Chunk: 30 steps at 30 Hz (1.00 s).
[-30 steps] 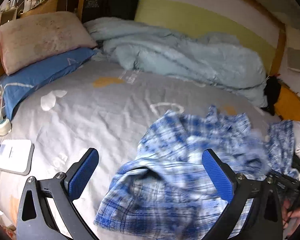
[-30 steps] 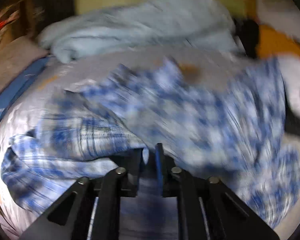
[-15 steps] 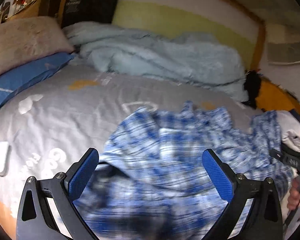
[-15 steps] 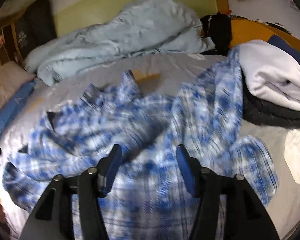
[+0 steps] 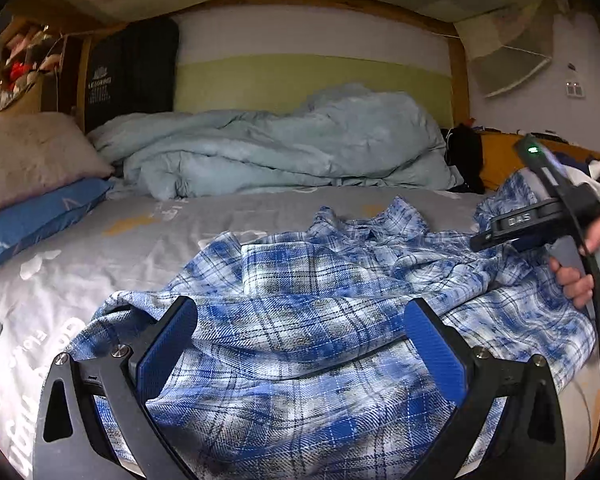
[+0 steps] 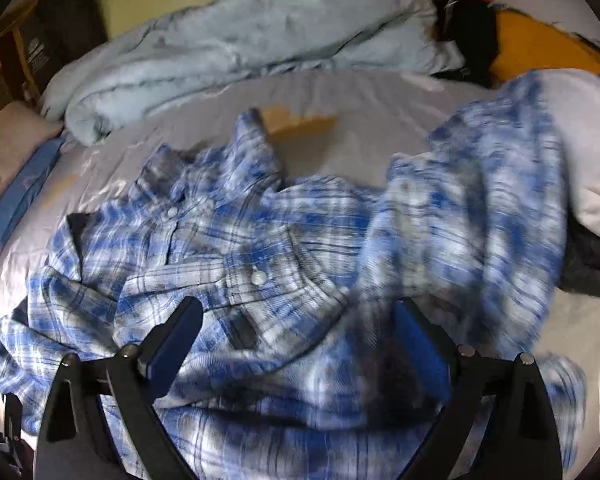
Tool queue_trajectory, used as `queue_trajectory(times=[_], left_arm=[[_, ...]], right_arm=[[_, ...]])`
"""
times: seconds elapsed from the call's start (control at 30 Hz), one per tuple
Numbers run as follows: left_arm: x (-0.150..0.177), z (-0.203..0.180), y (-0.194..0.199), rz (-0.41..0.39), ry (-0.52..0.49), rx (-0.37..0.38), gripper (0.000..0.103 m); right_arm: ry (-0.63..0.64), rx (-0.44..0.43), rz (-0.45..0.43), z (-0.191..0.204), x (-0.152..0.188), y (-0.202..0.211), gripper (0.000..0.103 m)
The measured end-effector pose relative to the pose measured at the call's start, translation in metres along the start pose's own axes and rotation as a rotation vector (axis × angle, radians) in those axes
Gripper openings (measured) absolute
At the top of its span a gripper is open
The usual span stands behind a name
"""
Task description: Fold large clothes
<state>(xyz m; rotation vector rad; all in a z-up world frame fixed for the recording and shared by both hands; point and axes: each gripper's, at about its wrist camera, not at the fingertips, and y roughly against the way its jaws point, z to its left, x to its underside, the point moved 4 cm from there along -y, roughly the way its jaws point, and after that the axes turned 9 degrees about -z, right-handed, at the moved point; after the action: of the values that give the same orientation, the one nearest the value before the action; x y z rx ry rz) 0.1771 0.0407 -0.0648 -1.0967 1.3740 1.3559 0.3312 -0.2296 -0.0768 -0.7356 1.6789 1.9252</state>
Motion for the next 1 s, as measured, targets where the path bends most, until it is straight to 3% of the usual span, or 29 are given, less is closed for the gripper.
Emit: queue_trajectory(times=[0.1, 0.13, 0.17, 0.2, 0.23, 0.27, 0.3, 0.43, 0.6, 0.63, 0.7, 0.73, 0.8, 0.87, 1.0], left_arm=[[0.002, -0.008, -0.004, 0.022, -0.035, 0.012, 0.103], [0.003, -0.011, -0.006, 0.029, -0.046, 0.011, 0.103], [0.003, -0.012, -0.006, 0.031, -0.055, 0.009, 0.103], [0.004, -0.014, -0.007, 0.032, -0.061, 0.009, 0.103], [0.004, -0.015, -0.006, 0.035, -0.065, 0.009, 0.103], [0.004, -0.014, -0.007, 0.039, -0.068, 0.006, 0.103], [0.005, -0.015, -0.008, 0.042, -0.070, -0.001, 0.103], [0.004, -0.014, -0.008, 0.042, -0.071, -0.019, 0.103], [0.005, -0.015, -0.007, 0.042, -0.080, -0.029, 0.103], [0.005, -0.015, -0.007, 0.044, -0.083, -0.028, 0.103], [0.005, -0.017, -0.008, 0.050, -0.087, -0.027, 0.103], [0.006, -0.017, -0.008, 0.053, -0.089, -0.028, 0.103], [0.005, -0.017, -0.009, 0.057, -0.092, -0.031, 0.103], [0.005, -0.017, -0.010, 0.059, -0.097, -0.034, 0.103], [0.004, -0.019, -0.011, 0.062, -0.105, -0.025, 0.103]], right_arm=[[0.055, -0.021, 0.096, 0.007, 0.005, -0.025, 0.095], [0.075, -0.017, 0.110, 0.009, 0.008, -0.029, 0.089], [0.096, 0.006, 0.094, 0.010, 0.010, -0.032, 0.075], [0.110, 0.041, 0.064, 0.010, 0.011, -0.032, 0.069], [0.133, 0.063, 0.040, 0.013, 0.012, -0.030, 0.047], [0.152, 0.055, 0.022, 0.016, 0.011, -0.026, 0.011], [0.166, 0.039, 0.000, 0.019, 0.009, -0.021, 0.003], [0.212, 0.082, -0.197, 0.027, -0.017, 0.028, 0.001], [0.056, 0.135, -0.497, -0.001, -0.062, 0.110, 0.001], [0.049, 0.155, -0.516, -0.006, -0.066, 0.115, 0.001], [0.061, 0.207, -0.459, -0.018, -0.067, 0.105, 0.002], [0.089, 0.224, -0.347, -0.024, -0.062, 0.083, 0.002], [0.123, 0.264, -0.227, -0.034, -0.041, 0.051, 0.002], [0.141, 0.273, -0.169, -0.042, -0.023, 0.036, 0.003], [0.068, 0.259, -0.149, -0.061, -0.007, 0.039, 0.003]])
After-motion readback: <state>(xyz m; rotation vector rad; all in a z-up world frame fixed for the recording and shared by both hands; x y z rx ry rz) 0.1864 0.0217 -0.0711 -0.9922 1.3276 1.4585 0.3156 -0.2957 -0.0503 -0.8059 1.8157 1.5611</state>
